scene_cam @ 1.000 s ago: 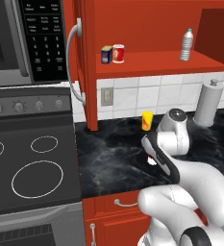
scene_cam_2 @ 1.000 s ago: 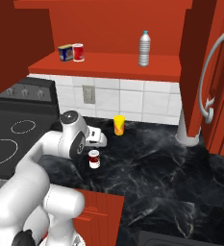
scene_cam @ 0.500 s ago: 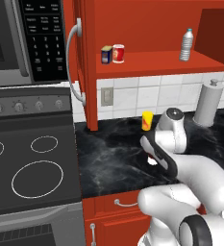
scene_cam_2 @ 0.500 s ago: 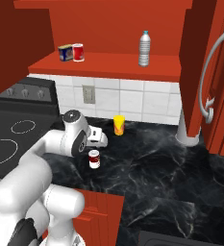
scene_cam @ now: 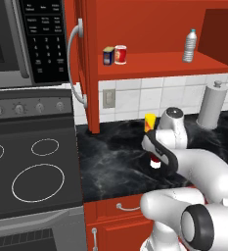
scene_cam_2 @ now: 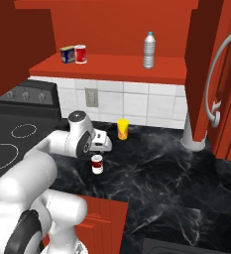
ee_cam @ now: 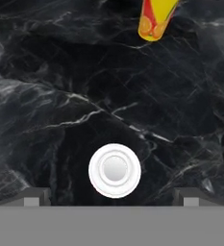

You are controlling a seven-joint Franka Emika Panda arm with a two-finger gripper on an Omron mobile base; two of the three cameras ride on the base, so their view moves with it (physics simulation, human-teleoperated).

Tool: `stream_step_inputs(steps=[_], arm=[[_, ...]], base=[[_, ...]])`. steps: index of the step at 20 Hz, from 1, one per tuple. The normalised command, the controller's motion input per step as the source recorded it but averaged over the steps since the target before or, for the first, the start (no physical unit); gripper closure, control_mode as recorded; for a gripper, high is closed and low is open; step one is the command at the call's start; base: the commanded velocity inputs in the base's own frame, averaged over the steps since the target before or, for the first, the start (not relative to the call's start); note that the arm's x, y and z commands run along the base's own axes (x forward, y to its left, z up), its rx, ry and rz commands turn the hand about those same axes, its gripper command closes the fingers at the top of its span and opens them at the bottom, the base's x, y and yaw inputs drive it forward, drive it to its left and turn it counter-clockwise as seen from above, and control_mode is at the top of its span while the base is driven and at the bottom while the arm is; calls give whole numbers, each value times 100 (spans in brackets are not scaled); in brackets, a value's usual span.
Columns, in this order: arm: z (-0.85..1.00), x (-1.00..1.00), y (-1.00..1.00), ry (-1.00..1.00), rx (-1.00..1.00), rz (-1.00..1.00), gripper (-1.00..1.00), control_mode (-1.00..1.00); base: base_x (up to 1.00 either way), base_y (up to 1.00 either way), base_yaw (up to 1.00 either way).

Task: Pick the cans from the counter and place them in their designated side in the cabinet.

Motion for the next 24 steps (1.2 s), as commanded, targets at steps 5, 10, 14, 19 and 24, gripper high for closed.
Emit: stream_step_inputs(steps=[5, 10, 14, 19, 24], arm=[[-20, 1, 0, 5, 0, 0, -100, -100], [-21, 0, -1, 4, 0, 0, -100, -100], [-14, 0, -1, 3, 0, 0, -100, -100], [-11, 0, -2, 3, 0, 0, -100, -100], [-11, 4, -6, 1, 0, 0, -100, -100]], base=[[0, 0, 0], [0, 0, 0], [0, 0, 0], [0, 0, 0], [0, 0, 0]])
